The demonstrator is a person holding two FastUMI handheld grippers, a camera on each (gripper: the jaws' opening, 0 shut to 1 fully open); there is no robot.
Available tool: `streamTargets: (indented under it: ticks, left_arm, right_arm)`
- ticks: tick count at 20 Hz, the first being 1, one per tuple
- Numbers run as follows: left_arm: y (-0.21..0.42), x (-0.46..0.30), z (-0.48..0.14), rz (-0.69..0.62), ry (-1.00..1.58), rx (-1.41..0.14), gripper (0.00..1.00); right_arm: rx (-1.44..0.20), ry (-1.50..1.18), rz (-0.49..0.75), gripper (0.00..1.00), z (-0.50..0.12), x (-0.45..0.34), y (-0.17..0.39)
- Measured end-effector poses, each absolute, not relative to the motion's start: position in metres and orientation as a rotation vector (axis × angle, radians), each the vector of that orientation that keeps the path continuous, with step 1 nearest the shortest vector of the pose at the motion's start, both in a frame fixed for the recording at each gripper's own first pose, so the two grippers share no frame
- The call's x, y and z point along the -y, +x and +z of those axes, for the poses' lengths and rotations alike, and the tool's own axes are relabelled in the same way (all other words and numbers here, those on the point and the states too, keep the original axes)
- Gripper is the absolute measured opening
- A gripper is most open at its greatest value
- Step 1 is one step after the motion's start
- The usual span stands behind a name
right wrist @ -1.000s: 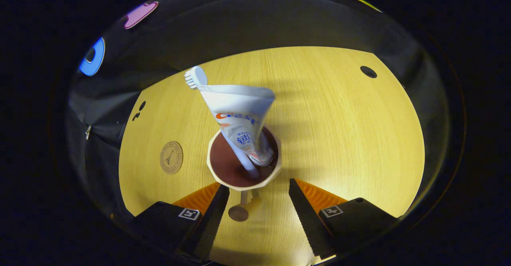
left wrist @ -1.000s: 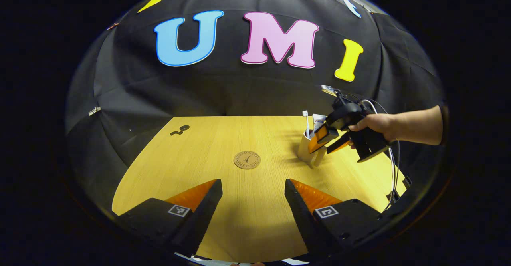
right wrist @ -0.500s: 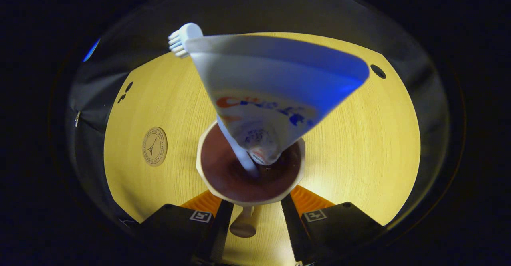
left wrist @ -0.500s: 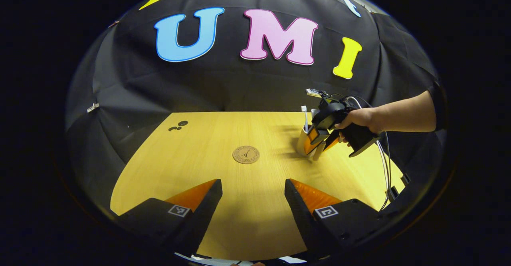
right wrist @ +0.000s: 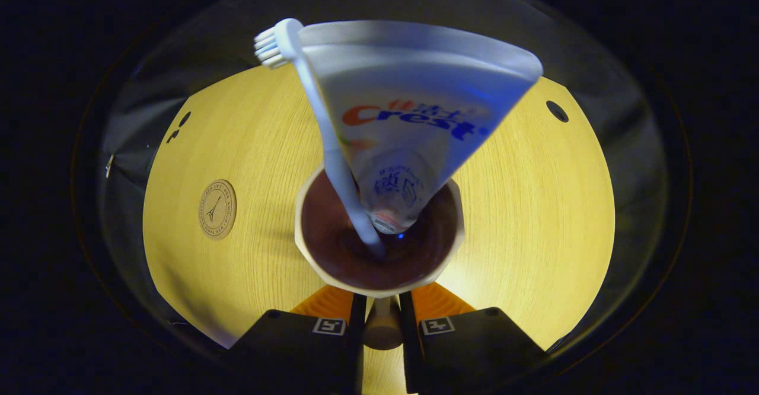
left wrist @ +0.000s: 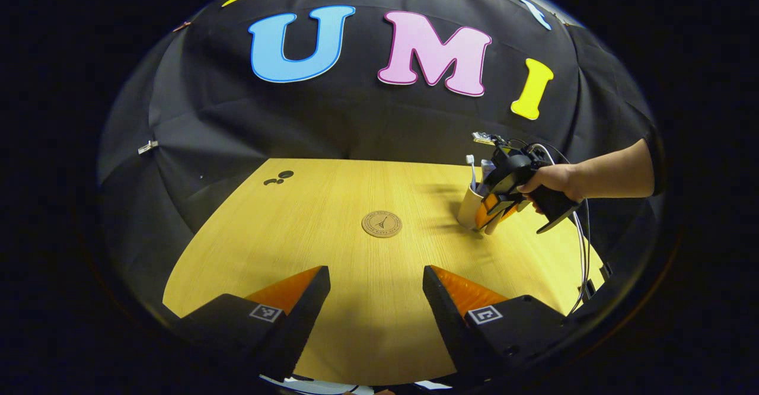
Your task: Put the toothbrush and toothpaste on the desktop into the cup, then pick up the cup and place it on the coaster on the desktop.
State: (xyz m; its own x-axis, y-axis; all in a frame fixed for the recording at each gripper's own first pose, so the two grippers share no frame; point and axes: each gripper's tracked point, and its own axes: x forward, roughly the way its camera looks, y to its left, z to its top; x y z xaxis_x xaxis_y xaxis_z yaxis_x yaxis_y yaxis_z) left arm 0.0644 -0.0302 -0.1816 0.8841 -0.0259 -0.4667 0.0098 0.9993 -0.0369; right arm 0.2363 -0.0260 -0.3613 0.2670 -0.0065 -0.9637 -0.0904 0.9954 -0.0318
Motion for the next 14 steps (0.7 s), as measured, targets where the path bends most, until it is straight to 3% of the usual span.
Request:
streamTargets:
  ticks: [3,5,14]
  left_arm:
    - [0.064,0.029,-0.186,-0.017,-0.008,-0.490,0.98]
    - [0.062,0.030,-0.188,-0.017,-0.003,-0.492,0.98]
    - [0.061,0.033,-0.191,-0.021,-0.022,-0.498,0.98]
  right_arm:
    - [-1.288,-0.096,0.051,0.36,-0.360,0.027,0.236]
    - [-1.280,-0.100,0.046,0.30,-0.359,0.025,0.235]
    - [-1.234,-0.102,0.087,0.28,-0.341,0.013,0.240]
